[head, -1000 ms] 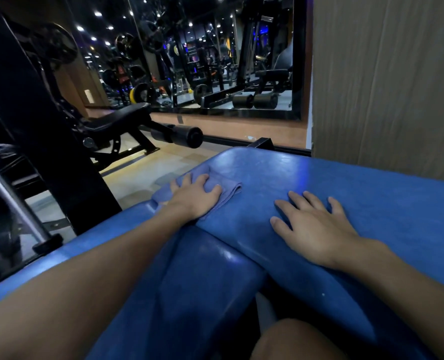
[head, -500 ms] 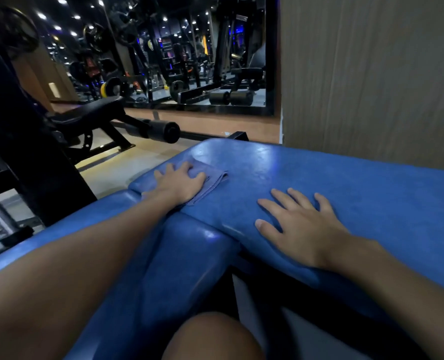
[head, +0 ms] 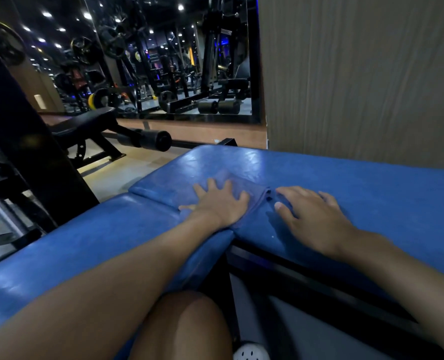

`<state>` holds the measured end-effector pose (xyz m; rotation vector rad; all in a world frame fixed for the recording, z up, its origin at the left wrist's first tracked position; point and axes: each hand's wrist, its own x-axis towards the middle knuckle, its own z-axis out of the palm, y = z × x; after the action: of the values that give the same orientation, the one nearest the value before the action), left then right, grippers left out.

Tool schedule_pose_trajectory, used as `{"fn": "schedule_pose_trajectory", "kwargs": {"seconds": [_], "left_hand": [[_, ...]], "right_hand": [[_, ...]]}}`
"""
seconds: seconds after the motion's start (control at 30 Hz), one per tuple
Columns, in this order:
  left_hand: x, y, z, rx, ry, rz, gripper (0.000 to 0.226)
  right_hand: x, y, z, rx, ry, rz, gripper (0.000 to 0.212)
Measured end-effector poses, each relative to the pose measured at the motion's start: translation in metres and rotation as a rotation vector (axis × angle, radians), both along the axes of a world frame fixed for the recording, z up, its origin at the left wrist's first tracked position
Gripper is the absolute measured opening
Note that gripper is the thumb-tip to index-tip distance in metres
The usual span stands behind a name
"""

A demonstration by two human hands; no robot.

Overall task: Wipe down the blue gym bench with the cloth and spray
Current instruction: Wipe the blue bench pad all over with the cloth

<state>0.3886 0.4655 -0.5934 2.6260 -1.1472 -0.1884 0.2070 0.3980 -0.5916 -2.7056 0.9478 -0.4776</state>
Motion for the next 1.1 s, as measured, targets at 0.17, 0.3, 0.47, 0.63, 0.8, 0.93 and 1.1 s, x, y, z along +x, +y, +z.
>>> {"fn": "schedule_pose_trajectory", "kwargs": {"seconds": [0.17, 0.3, 0.47, 0.63, 0.8, 0.93, 1.1], "left_hand": [[-0.044, 0.003, 0.002, 0.015, 0.037, -0.142, 0.053], [-0.053, 0.014, 0.000, -0.017, 0.048, -0.346, 0.064], [-0.023, 0.050, 0.014, -0.150, -0.006, -0.428, 0.073], [0.015, 0.072, 0.024, -0.006, -0.086, -0.438, 0.073], [0.021, 0.072, 0.025, 0.094, -0.028, -0.497, 0.078], [0.021, 0.063, 0.026, 0.161, -0.033, -0.542, 0.096], [0.024, 0.053, 0.024, 0.198, -0.120, -0.578, 0.102]], "right_hand": [[-0.021, 0.002, 0.004, -0.037, -0.038, -0.049, 0.046], [-0.026, 0.012, 0.006, -0.084, -0.081, -0.011, 0.038], [-0.007, 0.035, 0.006, -0.148, -0.103, 0.148, 0.039], [0.038, 0.041, -0.010, -0.137, 0.098, 0.115, 0.074], [0.036, 0.037, -0.027, -0.392, 0.235, 0.096, 0.065], [-0.004, 0.032, -0.037, -0.484, 0.228, 0.135, 0.068], [0.010, 0.045, -0.027, -0.407, 0.173, 0.047, 0.058]]}}
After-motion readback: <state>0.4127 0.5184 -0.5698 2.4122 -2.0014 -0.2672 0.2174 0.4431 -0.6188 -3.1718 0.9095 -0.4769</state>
